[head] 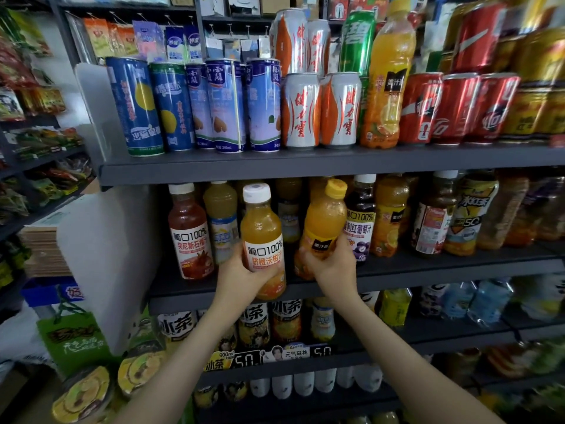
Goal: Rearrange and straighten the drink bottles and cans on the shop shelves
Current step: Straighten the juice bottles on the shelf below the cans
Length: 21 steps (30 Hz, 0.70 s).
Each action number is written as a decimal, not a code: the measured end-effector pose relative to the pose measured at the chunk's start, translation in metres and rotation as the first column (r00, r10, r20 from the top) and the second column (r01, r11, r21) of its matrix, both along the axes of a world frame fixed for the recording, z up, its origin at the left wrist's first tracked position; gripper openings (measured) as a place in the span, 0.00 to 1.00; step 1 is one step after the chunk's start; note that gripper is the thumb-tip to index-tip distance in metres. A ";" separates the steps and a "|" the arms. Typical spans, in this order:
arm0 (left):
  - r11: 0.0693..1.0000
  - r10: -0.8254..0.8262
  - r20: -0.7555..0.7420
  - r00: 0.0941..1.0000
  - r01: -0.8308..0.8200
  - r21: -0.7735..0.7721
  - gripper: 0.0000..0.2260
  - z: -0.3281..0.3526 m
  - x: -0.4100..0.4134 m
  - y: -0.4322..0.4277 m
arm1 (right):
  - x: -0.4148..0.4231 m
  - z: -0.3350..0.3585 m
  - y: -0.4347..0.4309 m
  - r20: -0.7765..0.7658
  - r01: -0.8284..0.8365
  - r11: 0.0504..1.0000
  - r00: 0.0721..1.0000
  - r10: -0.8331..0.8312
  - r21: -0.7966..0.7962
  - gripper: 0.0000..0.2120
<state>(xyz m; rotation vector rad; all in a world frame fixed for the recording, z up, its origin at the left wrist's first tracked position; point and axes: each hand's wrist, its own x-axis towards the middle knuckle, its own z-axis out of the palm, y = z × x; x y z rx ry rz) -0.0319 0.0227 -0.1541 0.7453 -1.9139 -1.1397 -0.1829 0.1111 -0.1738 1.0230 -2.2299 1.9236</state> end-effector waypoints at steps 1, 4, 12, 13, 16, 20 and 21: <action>1.000 -0.009 0.004 1.000 0.009 -0.002 0.25 -0.001 -0.004 0.002 | -0.004 0.000 0.008 0.001 -0.017 1.000 1.000 0.017 -0.024 0.24; 0.999 -0.031 0.013 0.999 0.030 0.019 0.25 -0.004 -0.020 0.007 | -0.016 0.005 0.034 -0.009 -0.027 0.999 1.000 0.027 -0.045 0.23; 0.998 0.004 0.043 0.999 -0.007 0.061 0.29 -0.008 -0.048 0.010 | -0.039 0.005 0.065 -0.037 -0.003 1.000 0.999 0.002 -0.013 0.26; 0.998 0.008 0.038 0.999 -0.010 0.064 0.29 -0.008 -0.049 0.009 | -0.041 0.004 0.066 -0.041 0.003 1.000 0.999 -0.004 -0.026 0.26; 0.999 0.017 0.036 0.999 -0.019 0.043 0.29 -0.009 -0.053 0.006 | -0.044 0.006 0.068 -0.044 0.023 0.998 0.999 -0.026 -0.066 0.23; 0.998 0.041 0.027 0.999 -0.042 0.039 0.28 -0.007 -0.059 0.004 | -0.051 0.008 0.074 -0.043 0.030 0.996 0.998 -0.034 -0.086 0.19; 0.998 0.045 0.026 0.999 -0.046 0.034 0.28 -0.007 -0.060 0.004 | -0.053 0.007 0.076 -0.035 0.031 0.995 0.999 -0.034 -0.092 0.20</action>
